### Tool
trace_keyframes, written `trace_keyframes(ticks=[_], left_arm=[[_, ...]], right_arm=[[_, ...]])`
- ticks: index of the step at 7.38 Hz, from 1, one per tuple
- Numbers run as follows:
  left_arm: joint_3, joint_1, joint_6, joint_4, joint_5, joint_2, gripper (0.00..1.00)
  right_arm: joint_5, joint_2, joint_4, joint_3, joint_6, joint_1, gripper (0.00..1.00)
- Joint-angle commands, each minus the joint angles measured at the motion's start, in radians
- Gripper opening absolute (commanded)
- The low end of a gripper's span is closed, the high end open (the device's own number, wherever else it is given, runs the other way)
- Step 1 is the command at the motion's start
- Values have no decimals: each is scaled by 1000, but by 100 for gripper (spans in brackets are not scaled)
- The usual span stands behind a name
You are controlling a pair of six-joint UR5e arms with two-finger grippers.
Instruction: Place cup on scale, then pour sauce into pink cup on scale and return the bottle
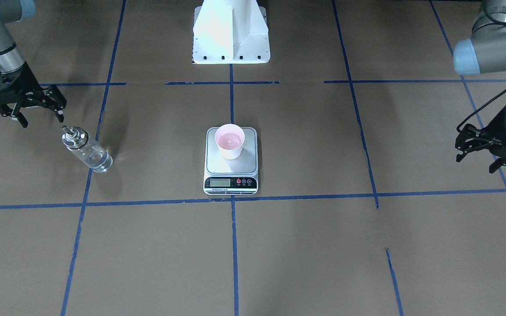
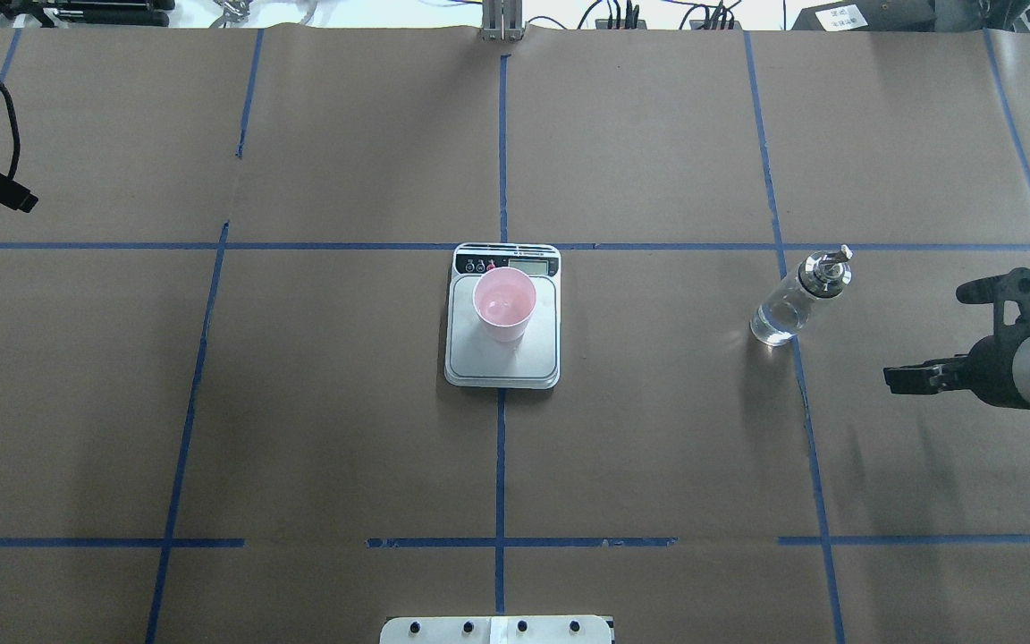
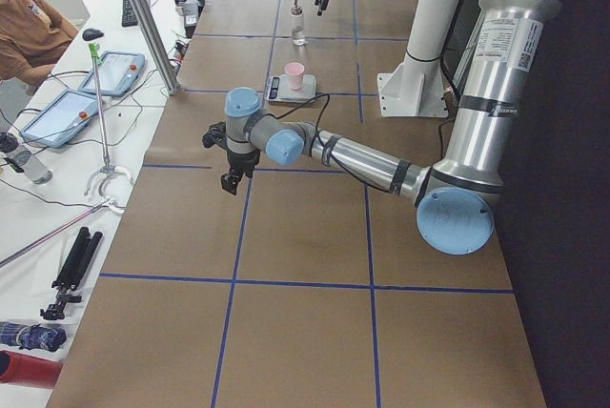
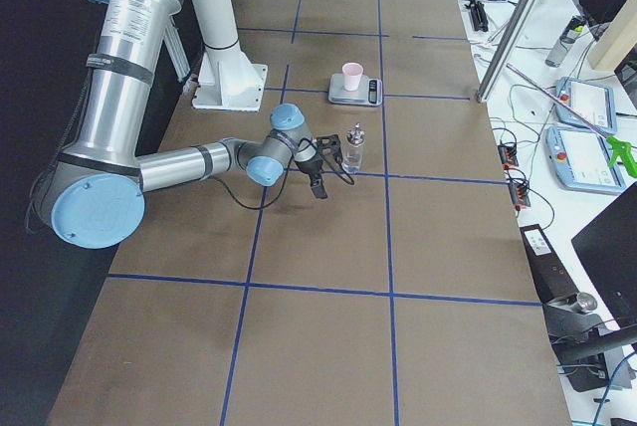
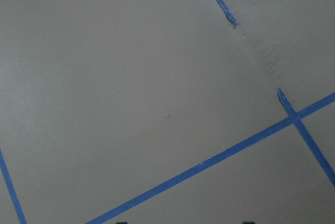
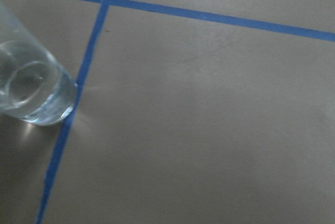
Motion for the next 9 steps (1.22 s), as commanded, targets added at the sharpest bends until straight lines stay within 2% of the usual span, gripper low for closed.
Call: trace_keyframes(ticks=[1,2,3,4,5,6,7,9], left_arm=[[82,-56,49,-26,-69,0,79],[92,-94,55,-29,-98,46,100],[134,-177,122,-31,-162,61,100],[198,-243,226,-26,-213,61,100],[216,-273,236,15,-222,54,100],[213,-285,243,143,-218,48,100],[214,-340,249,164,-209,49,100],[217,-348,241,169,-219,60,100]], right_arm=[[339,31,-13,-178,-382,334,100],[447,84,-19,-308,-480,454,100],[573,139,-20,-441,-484,542,100],[662,182,-33,-523,-485,581,100],[689,203,-88,-521,-491,605,100],[692,204,-133,-521,-531,615,100],[692,244,-227,-516,-606,630,100],[656,340,-474,-511,-808,682,100]])
